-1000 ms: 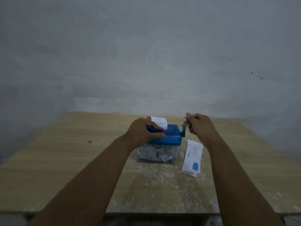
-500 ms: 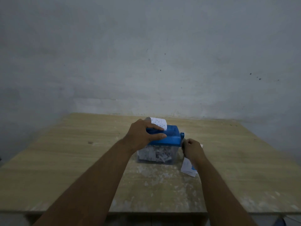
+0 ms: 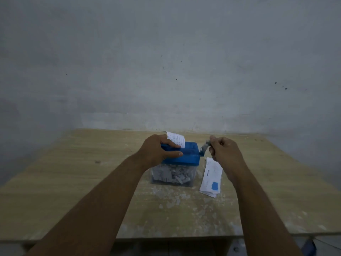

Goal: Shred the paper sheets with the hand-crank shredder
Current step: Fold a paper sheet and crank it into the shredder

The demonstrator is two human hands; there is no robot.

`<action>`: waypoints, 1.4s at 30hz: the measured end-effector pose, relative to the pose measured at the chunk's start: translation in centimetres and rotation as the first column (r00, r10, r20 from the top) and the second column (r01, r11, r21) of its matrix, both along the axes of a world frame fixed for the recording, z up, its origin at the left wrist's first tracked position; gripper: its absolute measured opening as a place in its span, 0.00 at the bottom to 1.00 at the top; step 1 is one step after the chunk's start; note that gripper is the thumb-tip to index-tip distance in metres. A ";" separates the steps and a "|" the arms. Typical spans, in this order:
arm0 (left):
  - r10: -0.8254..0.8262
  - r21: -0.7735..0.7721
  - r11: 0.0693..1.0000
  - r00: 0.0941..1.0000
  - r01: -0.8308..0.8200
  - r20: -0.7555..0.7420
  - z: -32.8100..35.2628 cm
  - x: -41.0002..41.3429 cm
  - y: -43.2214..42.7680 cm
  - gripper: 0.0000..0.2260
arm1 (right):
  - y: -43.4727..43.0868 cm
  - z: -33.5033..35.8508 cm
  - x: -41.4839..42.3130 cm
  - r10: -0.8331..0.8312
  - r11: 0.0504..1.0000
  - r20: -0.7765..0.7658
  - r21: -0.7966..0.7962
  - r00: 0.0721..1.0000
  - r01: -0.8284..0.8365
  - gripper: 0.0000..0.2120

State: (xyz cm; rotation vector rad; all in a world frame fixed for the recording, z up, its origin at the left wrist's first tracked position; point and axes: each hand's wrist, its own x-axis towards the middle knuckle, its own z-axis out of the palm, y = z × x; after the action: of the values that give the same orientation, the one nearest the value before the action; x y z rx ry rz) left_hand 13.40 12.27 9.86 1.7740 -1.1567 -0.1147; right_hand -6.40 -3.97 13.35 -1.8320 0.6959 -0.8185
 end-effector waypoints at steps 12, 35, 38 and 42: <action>0.006 0.016 1.000 0.998 -0.007 0.058 -0.4 0.1 0.1 0.15 | -4.5 -0.9 6.5 0.034 0.992 -0.075 0.120 0.997 -0.025 0.20; 0.060 -0.025 0.998 0.998 -0.059 0.030 -0.4 -1.0 0.0 0.19 | 1.1 -6.8 -0.2 -0.128 0.988 -0.086 0.073 0.988 0.134 0.16; 0.034 -0.011 0.999 0.999 -0.034 0.005 -0.2 -1.0 0.1 0.19 | 1.5 -2.4 -0.8 -0.081 0.994 -0.026 0.077 0.996 0.082 0.13; -0.006 -0.005 1.000 1.000 0.006 -0.004 0.2 -0.8 0.3 0.18 | 0.3 0.3 -0.5 0.015 0.996 -0.040 0.093 0.999 -0.011 0.11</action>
State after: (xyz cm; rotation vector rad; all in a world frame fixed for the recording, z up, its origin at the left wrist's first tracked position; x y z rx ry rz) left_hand 12.60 12.60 10.03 1.7649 -1.1582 -0.1187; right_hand -6.89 -3.71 13.64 -1.7714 0.7357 -0.7304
